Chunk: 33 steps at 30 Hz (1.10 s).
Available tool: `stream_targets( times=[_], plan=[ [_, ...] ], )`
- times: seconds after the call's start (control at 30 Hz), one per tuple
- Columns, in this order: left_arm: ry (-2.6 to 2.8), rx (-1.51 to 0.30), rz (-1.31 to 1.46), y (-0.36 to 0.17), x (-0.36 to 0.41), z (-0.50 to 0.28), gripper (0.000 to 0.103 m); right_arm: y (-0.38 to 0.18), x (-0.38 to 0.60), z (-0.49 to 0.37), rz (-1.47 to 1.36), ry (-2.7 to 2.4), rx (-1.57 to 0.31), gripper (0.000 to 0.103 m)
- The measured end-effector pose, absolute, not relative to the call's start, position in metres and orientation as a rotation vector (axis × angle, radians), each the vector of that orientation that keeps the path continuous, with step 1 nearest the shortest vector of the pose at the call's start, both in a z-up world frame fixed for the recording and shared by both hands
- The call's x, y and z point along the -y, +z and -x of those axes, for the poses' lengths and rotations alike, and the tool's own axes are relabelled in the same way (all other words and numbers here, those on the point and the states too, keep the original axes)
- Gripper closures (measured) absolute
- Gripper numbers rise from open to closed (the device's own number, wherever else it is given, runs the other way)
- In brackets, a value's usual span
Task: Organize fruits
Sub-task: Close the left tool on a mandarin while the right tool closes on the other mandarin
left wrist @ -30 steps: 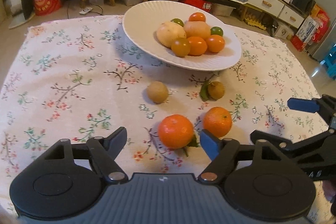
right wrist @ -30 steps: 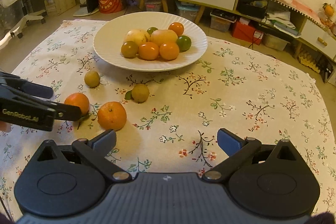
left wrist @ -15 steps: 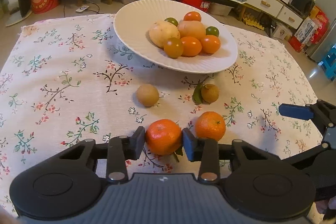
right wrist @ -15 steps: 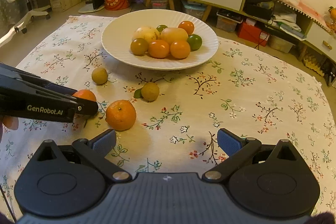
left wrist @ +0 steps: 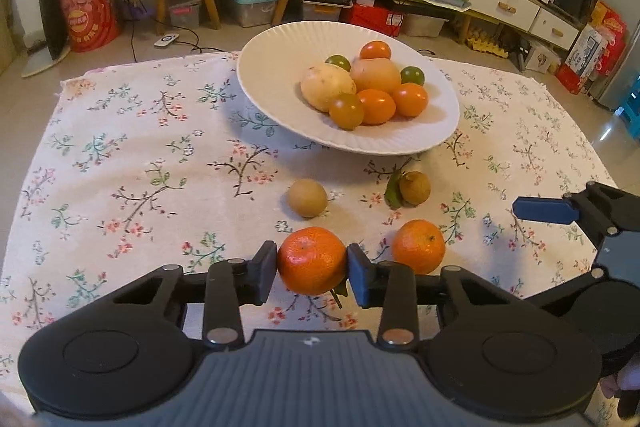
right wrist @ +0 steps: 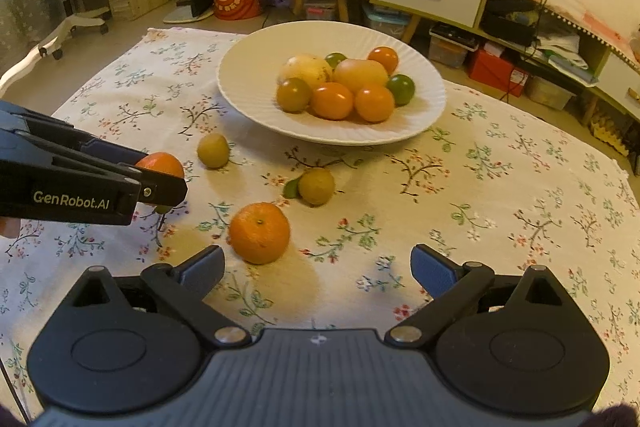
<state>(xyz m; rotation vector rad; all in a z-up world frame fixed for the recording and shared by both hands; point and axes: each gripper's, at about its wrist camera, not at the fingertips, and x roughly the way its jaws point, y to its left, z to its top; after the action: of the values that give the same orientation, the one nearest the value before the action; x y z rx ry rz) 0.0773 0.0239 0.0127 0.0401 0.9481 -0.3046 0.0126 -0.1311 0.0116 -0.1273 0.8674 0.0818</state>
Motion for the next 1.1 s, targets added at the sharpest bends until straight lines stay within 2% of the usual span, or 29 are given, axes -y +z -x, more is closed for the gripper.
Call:
stream_targets(
  times=[0.37,0.53,0.7,0.97,1.1],
  plan=[
    [-0.279,-0.956,-0.036,0.013,-0.043,-0.076,0.089,0.008,0.111,-0.025,0.135,0.102,-0.882,0.021],
    [-0.276,-0.958,-0.039,0.013,-0.047,-0.076,0.089,0.006,0.107,-0.028,0.136,0.105,-0.892,0.037],
    [-0.277,-0.959,-0.042,0.013,-0.048,-0.076,0.089,0.005,0.106,-0.029,0.143,0.108,-0.901,0.048],
    [-0.28,-0.96,-0.048,0.012,-0.046,-0.076,0.089,0.006,0.108,-0.029,0.146,0.118,-0.902,0.053],
    [-0.279,-0.96,-0.05,0.012,-0.045,-0.076,0.089,0.006,0.105,-0.029,0.156,0.136,-0.902,0.061]
  ],
)
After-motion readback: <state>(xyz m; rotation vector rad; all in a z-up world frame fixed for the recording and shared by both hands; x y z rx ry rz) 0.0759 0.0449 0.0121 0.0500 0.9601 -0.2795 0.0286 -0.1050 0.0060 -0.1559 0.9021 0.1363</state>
